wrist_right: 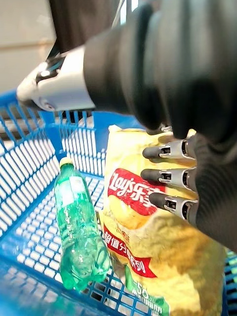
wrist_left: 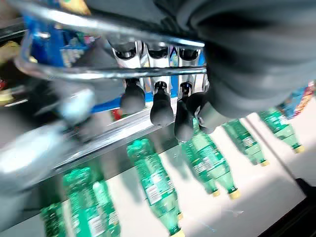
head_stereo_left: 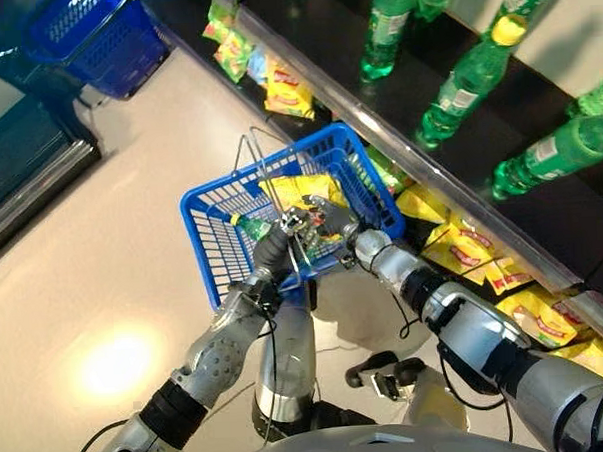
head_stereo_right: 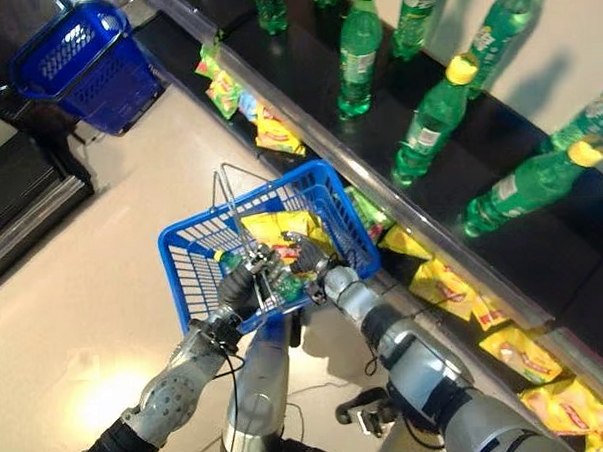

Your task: Pick up the snacks into the basket

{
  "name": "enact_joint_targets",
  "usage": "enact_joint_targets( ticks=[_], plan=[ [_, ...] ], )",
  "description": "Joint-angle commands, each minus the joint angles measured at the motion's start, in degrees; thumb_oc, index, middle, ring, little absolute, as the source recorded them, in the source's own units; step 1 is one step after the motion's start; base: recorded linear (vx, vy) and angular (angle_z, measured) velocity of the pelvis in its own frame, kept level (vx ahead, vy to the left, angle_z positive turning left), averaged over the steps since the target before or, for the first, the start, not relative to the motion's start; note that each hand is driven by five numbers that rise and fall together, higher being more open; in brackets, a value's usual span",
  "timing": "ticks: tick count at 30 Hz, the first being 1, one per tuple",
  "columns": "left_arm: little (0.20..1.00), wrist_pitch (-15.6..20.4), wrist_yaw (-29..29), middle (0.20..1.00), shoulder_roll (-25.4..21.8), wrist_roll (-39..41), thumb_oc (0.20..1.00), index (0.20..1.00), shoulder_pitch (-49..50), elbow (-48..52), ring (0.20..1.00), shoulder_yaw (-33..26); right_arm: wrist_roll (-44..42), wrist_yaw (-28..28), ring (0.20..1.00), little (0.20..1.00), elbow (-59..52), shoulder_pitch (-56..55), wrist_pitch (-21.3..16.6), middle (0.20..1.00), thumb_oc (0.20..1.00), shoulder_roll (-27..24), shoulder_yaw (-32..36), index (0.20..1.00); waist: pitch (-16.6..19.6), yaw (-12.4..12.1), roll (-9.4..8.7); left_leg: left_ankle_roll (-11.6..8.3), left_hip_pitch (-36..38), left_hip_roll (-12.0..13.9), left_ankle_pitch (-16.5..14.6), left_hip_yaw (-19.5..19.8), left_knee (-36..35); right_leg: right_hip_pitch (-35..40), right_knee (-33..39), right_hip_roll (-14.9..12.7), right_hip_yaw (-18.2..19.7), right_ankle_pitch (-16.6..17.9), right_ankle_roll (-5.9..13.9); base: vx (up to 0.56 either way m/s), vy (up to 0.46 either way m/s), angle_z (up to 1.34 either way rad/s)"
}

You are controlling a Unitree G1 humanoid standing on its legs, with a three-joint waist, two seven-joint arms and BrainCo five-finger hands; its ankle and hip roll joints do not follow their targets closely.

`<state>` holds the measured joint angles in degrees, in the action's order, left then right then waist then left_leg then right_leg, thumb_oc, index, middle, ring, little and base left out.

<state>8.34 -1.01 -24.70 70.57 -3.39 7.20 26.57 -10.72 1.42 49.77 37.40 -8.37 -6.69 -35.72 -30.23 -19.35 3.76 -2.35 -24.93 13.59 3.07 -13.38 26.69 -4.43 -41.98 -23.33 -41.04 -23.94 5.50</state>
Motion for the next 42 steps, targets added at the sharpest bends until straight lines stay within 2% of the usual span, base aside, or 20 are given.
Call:
enact_joint_targets(
  ticks=[1,4,9,16,19,22,27,30,33,37,38,42],
  plan=[
    [0.200,7.58,3.16,0.200,2.69,-7.88,0.200,0.200,0.46,11.73,0.200,-4.53,1.81,0.42,1.000,1.000,-4.69,-5.48,-2.98,1.000,1.000,0.04,1.69,1.000,6.24,1.23,-0.64,-1.67,0.21,3.25,-4.02,-0.08,3.48,-4.01,5.77,-1.47,2.45,14.83,2.77,0.03,0.039,-0.29],
    [0.200,7.98,2.60,0.200,2.93,-9.59,0.200,0.200,3.65,8.30,0.200,-8.06,3.72,0.32,1.000,1.000,-8.67,-9.72,-3.45,1.000,1.000,-2.92,2.64,1.000,7.08,2.71,-1.43,-1.81,1.90,3.16,-3.83,-0.68,2.09,-3.17,7.05,-1.68,2.69,15.81,3.22,0.04,0.021,-0.20],
    [0.200,8.37,2.11,0.200,4.68,-11.29,0.200,0.200,6.53,0.73,0.200,-11.60,2.20,-0.96,1.000,1.000,-14.23,-16.65,-4.06,1.000,1.000,-6.58,5.52,1.000,9.38,5.48,-2.99,-1.87,5.13,2.75,-3.04,-1.87,-1.41,-1.18,10.43,-1.39,2.96,17.66,3.98,0.08,0.020,-0.15],
    [0.200,8.06,2.51,0.200,7.37,-14.04,0.200,0.200,7.98,-9.43,0.200,-14.41,-0.97,-3.72,1.000,1.000,-15.01,-23.49,-3.98,1.000,1.000,-8.19,8.06,1.000,12.39,8.55,-4.12,-2.50,9.93,2.22,-1.62,-3.89,-6.27,2.00,15.86,0.04,3.60,19.71,4.79,0.09,0.013,-0.21],
    [0.200,7.94,2.74,0.200,8.53,-17.99,0.200,0.200,9.20,-15.87,0.200,-17.06,-1.08,-4.38,1.000,1.000,-13.43,-27.14,-3.77,1.000,1.000,-8.68,10.30,1.000,15.01,10.66,-4.93,-3.11,13.46,1.58,-0.18,-5.88,-10.69,3.73,21.11,1.56,5.14,21.57,5.27,0.11,0.004,-0.28],
    [0.200,7.69,3.15,0.200,9.40,-19.28,0.200,0.200,9.93,-19.19,0.200,-18.33,-0.77,-4.84,1.000,1.000,-12.19,-28.52,-3.54,1.000,1.000,-8.92,11.18,1.000,16.42,11.48,-5.15,-3.44,15.68,0.96,0.80,-7.29,-13.55,4.72,24.54,2.48,6.11,23.04,5.58,0.09,-0.001,-0.57],
    [0.200,6.91,3.64,0.200,13.13,-24.06,0.200,0.200,9.86,-33.14,0.200,-20.52,0.64,-5.46,1.000,1.000,0.13,-31.26,-2.03,1.000,1.000,-7.80,14.00,1.000,21.56,14.42,-5.48,-4.44,22.52,-2.23,4.06,-10.70,-24.51,7.77,36.65,5.89,9.29,27.41,6.43,0.10,-0.012,-0.32],
    [0.200,6.99,3.37,0.200,13.87,-24.36,0.200,0.200,9.36,-35.16,0.200,-21.00,0.38,-5.14,1.000,1.000,2.48,-31.21,-1.99,1.000,1.000,-7.45,14.86,1.000,22.05,14.64,-5.41,-4.45,23.27,-2.72,4.32,-11.01,-25.80,7.99,37.95,6.27,9.81,27.99,6.57,0.06,-0.004,-0.35],
    [0.200,6.75,2.65,0.200,15.41,-26.89,0.200,0.200,8.29,-42.15,0.200,-22.16,-1.43,-4.39,1.000,1.000,9.09,-31.99,-1.63,1.000,1.000,-6.51,18.22,1.000,24.29,16.22,-5.23,-4.42,25.74,-4.15,5.10,-11.95,-30.22,8.52,41.73,7.07,11.79,29.67,6.90,0.10,-0.002,-0.24],
    [0.200,6.72,2.09,0.200,16.91,-28.09,0.200,0.200,7.39,-47.36,0.200,-22.71,-3.49,-3.59,1.000,1.000,12.92,-32.27,-1.56,1.000,1.000,-5.54,20.93,1.000,25.60,17.36,-4.89,-4.43,25.75,-4.86,4.59,-12.00,-31.06,8.15,43.83,7.35,13.05,30.53,7.10,0.06,-0.004,-0.27],
    [0.200,6.79,1.98,0.200,17.63,-28.13,0.200,0.200,7.10,-49.33,0.200,-23.11,-6.56,-2.63,1.000,1.000,15.16,-32.73,-1.68,1.000,1.000,-4.83,23.85,1.000,26.16,18.22,-4.79,-4.32,26.15,-5.21,3.97,-11.89,-31.29,8.02,44.34,7.61,14.29,30.52,7.08,0.09,-0.013,-0.13],
    [0.200,6.54,1.47,0.200,18.89,-28.03,0.200,0.200,6.05,-53.77,0.200,-23.14,-13.15,-0.68,1.000,1.000,20.09,-32.43,-2.07,1.000,1.000,-3.43,29.21,1.000,26.67,19.05,-4.50,-4.04,26.81,-5.56,3.61,-11.88,-31.32,8.43,44.31,7.59,15.13,30.74,6.99,0.08,-0.010,-0.12]
  ],
)
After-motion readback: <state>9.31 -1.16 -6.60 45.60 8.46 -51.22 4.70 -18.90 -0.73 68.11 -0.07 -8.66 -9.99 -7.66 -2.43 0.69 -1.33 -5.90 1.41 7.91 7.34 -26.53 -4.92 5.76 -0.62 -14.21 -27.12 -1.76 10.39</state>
